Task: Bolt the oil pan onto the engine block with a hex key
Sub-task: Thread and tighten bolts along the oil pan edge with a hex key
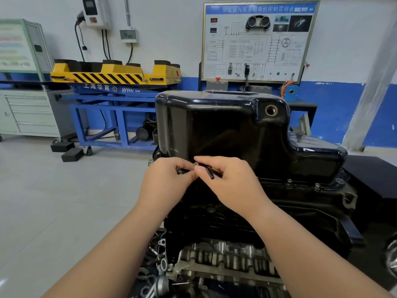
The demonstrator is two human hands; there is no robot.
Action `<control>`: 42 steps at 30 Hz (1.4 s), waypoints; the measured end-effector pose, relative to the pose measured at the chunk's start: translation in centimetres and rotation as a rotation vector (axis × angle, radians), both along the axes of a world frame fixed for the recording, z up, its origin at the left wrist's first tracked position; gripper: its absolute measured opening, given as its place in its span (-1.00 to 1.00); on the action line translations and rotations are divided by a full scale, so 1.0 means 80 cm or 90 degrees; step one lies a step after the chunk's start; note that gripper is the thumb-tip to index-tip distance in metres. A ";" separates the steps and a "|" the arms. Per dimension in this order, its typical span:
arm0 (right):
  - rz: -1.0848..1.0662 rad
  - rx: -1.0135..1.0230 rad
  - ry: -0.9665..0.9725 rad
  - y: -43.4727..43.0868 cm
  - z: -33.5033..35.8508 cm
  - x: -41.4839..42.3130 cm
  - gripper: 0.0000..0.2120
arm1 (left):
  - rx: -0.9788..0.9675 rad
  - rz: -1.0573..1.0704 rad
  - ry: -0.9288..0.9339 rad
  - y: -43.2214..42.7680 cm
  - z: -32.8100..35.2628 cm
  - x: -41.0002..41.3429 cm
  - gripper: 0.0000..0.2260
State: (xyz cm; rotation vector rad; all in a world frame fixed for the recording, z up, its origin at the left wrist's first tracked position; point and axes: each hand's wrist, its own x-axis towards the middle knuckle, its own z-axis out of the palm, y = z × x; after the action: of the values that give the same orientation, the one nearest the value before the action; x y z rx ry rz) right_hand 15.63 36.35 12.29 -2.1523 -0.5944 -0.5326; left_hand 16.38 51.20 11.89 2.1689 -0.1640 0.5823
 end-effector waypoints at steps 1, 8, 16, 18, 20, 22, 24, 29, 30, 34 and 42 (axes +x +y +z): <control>0.012 0.038 0.001 -0.002 0.002 -0.002 -0.77 | -0.038 -0.001 0.017 0.002 0.000 0.003 -0.88; 0.041 0.179 -0.055 -0.017 0.026 -0.018 -0.73 | -0.105 0.032 0.062 0.001 -0.008 0.009 -0.81; 0.040 0.183 -0.113 -0.024 0.032 -0.022 -0.79 | -0.044 0.065 0.049 -0.012 -0.012 0.006 -0.76; 0.022 0.192 -0.127 -0.023 0.032 -0.021 -0.80 | -0.047 0.065 0.043 -0.013 -0.014 0.005 -0.76; 0.006 0.188 -0.136 -0.022 0.031 -0.019 -0.81 | -0.058 0.068 0.042 -0.015 -0.016 0.004 -0.77; 0.000 0.174 -0.135 -0.021 0.029 -0.017 -0.82 | -0.062 0.073 0.043 -0.016 -0.017 0.004 -0.78; 0.001 0.165 -0.132 -0.020 0.027 -0.016 -0.82 | -0.064 0.073 0.045 -0.016 -0.017 0.004 -0.78; 0.002 0.176 -0.138 -0.019 0.027 -0.014 -0.82 | -0.060 0.069 0.046 -0.015 -0.019 0.005 -0.81; 0.001 0.174 -0.142 -0.019 0.027 -0.015 -0.82 | -0.056 0.070 0.045 -0.015 -0.019 0.005 -0.81; 0.000 0.169 -0.164 -0.019 0.028 -0.017 -0.81 | -0.049 0.074 0.042 -0.014 -0.018 0.005 -0.81; -0.001 0.147 -0.146 -0.019 0.027 -0.015 -0.82 | -0.048 0.071 0.042 -0.013 -0.018 0.004 -0.80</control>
State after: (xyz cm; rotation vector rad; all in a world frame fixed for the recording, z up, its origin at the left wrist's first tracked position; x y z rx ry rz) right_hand 14.44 34.85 14.45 -1.8881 -0.6233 -0.8153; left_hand 16.72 50.14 10.48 2.1301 0.0140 0.5689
